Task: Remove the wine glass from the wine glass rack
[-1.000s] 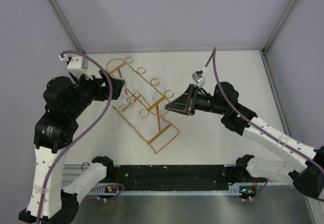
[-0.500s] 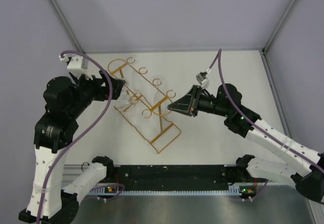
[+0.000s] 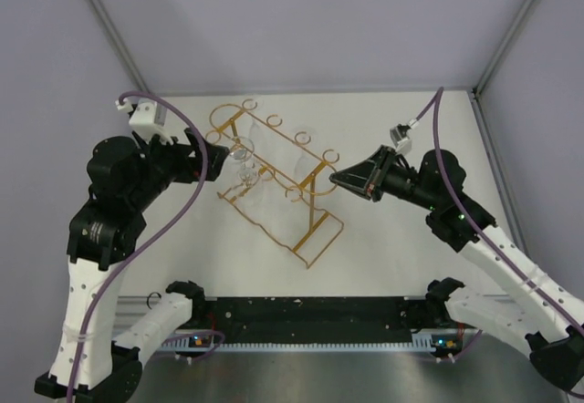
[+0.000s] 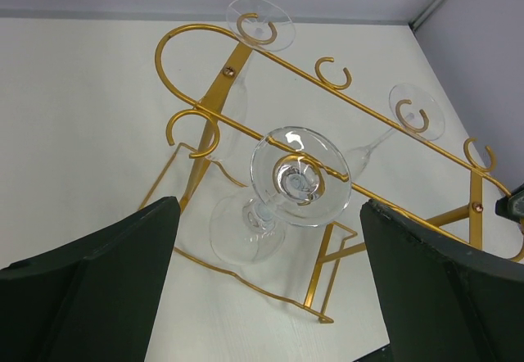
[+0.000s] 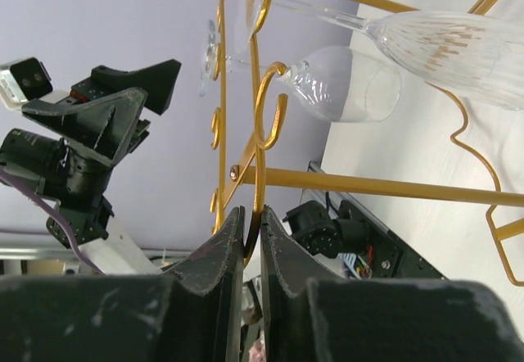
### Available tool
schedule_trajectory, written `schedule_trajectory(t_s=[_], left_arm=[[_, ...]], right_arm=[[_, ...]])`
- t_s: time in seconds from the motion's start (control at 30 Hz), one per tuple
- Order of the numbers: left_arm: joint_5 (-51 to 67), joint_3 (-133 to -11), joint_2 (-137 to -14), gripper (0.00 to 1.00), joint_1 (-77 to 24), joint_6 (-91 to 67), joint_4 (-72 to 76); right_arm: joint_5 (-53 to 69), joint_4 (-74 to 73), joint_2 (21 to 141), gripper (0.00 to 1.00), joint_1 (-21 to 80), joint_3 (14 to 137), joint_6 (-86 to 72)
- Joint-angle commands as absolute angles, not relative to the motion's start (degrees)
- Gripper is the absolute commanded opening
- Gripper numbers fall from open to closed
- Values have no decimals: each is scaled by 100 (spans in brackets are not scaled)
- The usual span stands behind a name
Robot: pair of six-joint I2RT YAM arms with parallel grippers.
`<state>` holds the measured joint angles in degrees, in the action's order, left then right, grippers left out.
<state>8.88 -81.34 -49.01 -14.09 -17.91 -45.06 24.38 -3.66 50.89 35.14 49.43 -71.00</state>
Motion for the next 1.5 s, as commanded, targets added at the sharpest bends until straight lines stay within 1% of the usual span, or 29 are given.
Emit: schedule_trajectory(t_s=[0.0,0.27,0.7,1.07,1.47], left_arm=[[1037,-8025,-4922,98,-1424,-1819,-4140],[1125,-7884,-4887,98,-1424,-1828,-4052],[1380,-7752,-4799,98,-1424,-1854,-3920],[1793,-7541,-4781,98,-1424,-2100,-3709],[2039,-7392,-4808,98,-1424,-2259,-3542]], right_arm=[[2154,-448,4834,0,3235,4957,-6715],[2119,-887,4781,0,2699,5256,-6267],[1152,-1467,4737,0,2391,5774,-5388],[1406,-1652,5071,0,1644,6011,-5124],[1696,-1749,5265,0,1248,6249,-4878]])
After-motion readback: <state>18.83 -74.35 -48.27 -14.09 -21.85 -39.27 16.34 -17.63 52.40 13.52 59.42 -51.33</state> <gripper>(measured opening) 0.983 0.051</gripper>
